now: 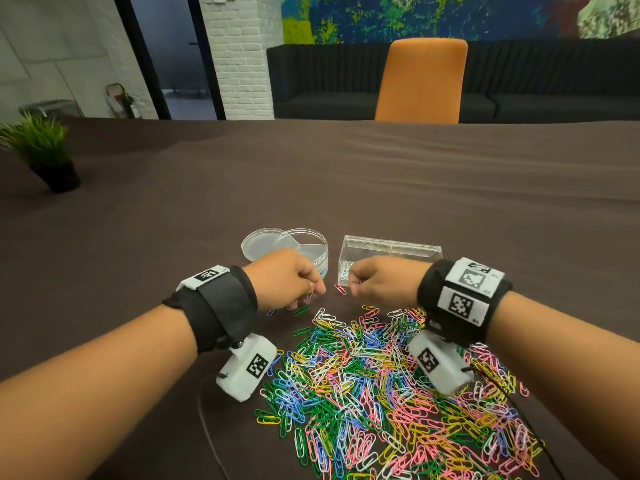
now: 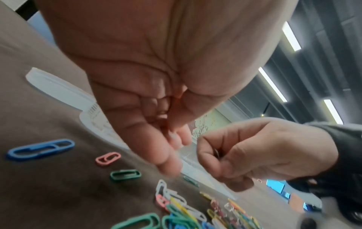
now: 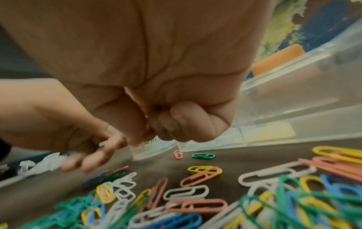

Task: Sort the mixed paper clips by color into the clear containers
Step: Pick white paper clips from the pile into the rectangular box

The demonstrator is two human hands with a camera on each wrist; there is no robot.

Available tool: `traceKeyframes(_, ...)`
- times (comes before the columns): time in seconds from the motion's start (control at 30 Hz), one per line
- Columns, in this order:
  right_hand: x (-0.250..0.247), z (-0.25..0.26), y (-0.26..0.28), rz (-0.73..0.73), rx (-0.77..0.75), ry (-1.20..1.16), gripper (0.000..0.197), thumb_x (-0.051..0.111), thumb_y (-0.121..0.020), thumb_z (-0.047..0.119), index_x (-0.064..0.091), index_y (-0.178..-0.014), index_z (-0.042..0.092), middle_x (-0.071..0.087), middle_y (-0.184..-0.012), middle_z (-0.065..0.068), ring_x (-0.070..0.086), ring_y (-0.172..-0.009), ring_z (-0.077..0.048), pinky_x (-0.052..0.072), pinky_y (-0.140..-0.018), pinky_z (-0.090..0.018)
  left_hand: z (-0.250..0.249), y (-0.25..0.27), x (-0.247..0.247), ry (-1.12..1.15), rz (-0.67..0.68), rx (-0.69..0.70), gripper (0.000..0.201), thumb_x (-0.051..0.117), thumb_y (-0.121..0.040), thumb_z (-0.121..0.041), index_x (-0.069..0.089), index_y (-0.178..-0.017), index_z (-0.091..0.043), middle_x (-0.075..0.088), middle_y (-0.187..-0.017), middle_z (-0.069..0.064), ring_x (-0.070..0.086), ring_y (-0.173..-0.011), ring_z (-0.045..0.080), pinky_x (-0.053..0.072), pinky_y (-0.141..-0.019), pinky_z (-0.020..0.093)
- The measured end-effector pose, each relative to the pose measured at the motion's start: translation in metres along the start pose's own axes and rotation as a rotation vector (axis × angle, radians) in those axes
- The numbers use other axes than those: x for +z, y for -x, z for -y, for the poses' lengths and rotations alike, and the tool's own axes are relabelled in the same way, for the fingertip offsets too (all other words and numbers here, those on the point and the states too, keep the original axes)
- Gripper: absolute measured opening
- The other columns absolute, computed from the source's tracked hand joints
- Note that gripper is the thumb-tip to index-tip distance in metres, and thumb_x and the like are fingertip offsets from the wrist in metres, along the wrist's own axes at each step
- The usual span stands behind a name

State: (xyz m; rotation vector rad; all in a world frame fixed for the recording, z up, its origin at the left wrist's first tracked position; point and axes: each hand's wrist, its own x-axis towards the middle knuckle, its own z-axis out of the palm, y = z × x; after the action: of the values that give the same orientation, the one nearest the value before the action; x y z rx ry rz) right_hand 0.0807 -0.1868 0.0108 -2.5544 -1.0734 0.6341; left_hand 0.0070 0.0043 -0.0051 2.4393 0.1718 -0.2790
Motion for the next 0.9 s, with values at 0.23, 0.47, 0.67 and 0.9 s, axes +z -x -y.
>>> traceKeyframes(0.23, 0.021, 0.021, -0.024, 0.043, -0.085, 0.312, 0.018, 0.072, -0.084, 0.027, 0.067, -0.099, 0.020, 0.067, -0.095, 0.004, 0.058, -0.083, -0.016, 0.041, -0.068, -0.024, -0.017, -0.009, 0.013, -0.327, 0.018, -0.060, 0.025, 0.044, -0.096, -0.015, 0.065, -0.084, -0.015, 0.063, -0.086, 0.008, 0.058, -0.079, 0.025, 0.048, -0.066, 0.028)
traceKeyframes(0.47, 0.026, 0.016, -0.026, 0.002, -0.121, 0.260, 0.016, 0.065, -0.087, 0.015, 0.070, -0.102, 0.018, 0.069, -0.099, 0.001, 0.062, -0.089, -0.018, 0.047, -0.073, -0.026, -0.007, -0.013, 0.023, -0.571, 0.045, 0.039, 0.024, 0.068, -0.088, -0.035, 0.071, -0.090, -0.011, 0.071, -0.087, 0.007, 0.066, -0.083, 0.025, 0.051, -0.070, 0.031)
traceKeyframes(0.67, 0.027, 0.020, -0.029, 0.026, -0.122, 0.265, 0.013, 0.054, -0.088, 0.016, 0.066, -0.089, 0.014, 0.068, -0.089, -0.005, 0.064, -0.083, -0.024, 0.056, -0.080, -0.036, -0.001, -0.012, 0.020, -0.479, 0.076, 0.029, 0.015, 0.058, -0.089, -0.021, 0.067, -0.084, -0.011, 0.070, -0.084, 0.009, 0.063, -0.079, 0.027, 0.049, -0.069, 0.029)
traceKeyframes(0.9, -0.002, -0.009, -0.015, -0.013, 0.012, -0.970, 0.024, 0.039, -0.086, -0.006, 0.053, -0.082, 0.012, 0.052, -0.063, -0.010, 0.041, -0.039, -0.014, 0.028, -0.033, -0.017, 0.004, 0.001, 0.005, 0.698, 0.122, -0.131, 0.008, 0.041, -0.063, -0.018, 0.046, -0.069, -0.014, 0.043, -0.059, 0.006, 0.045, -0.042, 0.017, 0.033, -0.039, 0.018)
